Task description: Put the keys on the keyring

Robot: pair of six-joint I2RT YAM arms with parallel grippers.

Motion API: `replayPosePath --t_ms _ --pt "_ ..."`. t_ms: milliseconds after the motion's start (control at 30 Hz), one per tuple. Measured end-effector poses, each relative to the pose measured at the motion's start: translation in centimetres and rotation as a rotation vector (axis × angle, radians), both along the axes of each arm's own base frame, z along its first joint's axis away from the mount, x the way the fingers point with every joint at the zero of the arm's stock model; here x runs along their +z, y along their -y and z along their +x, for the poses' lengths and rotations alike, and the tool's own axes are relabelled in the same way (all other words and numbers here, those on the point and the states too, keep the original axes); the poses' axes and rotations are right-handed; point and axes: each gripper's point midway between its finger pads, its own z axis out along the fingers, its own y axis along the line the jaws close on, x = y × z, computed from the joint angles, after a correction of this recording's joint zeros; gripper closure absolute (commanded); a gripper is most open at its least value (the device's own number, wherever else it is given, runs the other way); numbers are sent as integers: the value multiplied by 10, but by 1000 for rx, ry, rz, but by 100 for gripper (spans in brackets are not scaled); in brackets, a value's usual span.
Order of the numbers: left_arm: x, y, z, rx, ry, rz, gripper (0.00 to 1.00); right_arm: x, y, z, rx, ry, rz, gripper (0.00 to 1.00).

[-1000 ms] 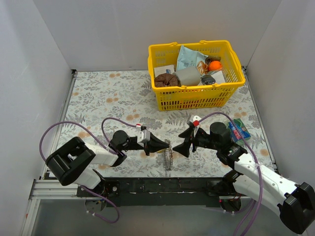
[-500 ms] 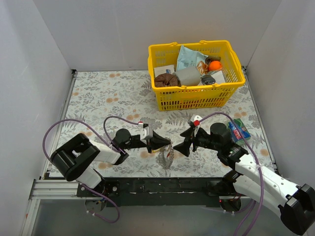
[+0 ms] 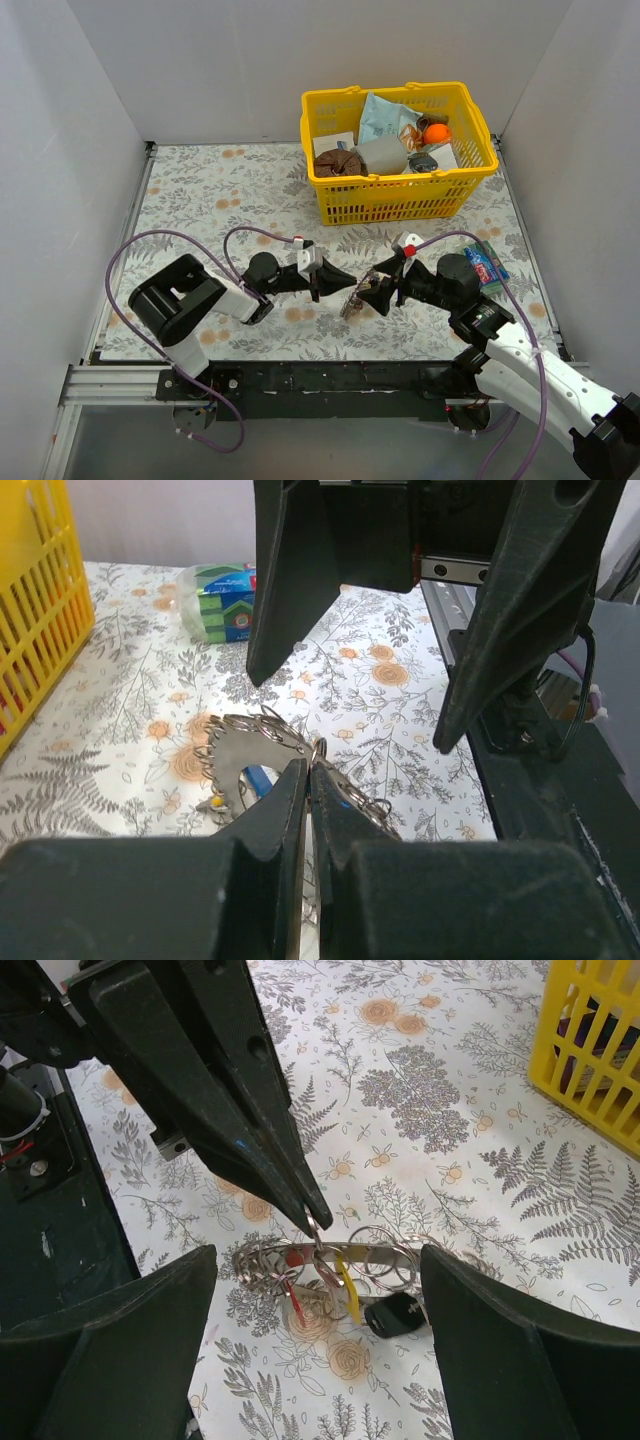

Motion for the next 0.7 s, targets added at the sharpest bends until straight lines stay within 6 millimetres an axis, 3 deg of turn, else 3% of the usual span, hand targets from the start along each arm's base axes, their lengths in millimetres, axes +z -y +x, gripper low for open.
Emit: replayPosePath --t_ms 233,400,433,500,533,600,667,700 --pt "-16 -23 -7 91 -68 20 97 -2 1 2 -10 -4 -6 9" --pt "-48 -39 -4 180 -144 104 89 -9 0 3 -9 -25 -22 9" --pt "-51 -40 -3 191 -152 113 77 -9 0 3 -8 -27 -24 9" --pt "-53 -43 -1 214 -154 124 64 -10 -1 2 -7 -28 -24 9" --pt "-52 -45 0 226 -151 123 48 -10 -1 2 -7 -28 -24 9" --pt "-46 -48 2 249 -138 111 30 -10 -1 2 -6 -28 -24 9" --pt "-39 -50 4 268 -124 97 2 -10 -1 2 -6 -28 -24 9" --pt "-35 -50 6 279 -119 91 2 -10 -1 2 -6 -28 -24 9"
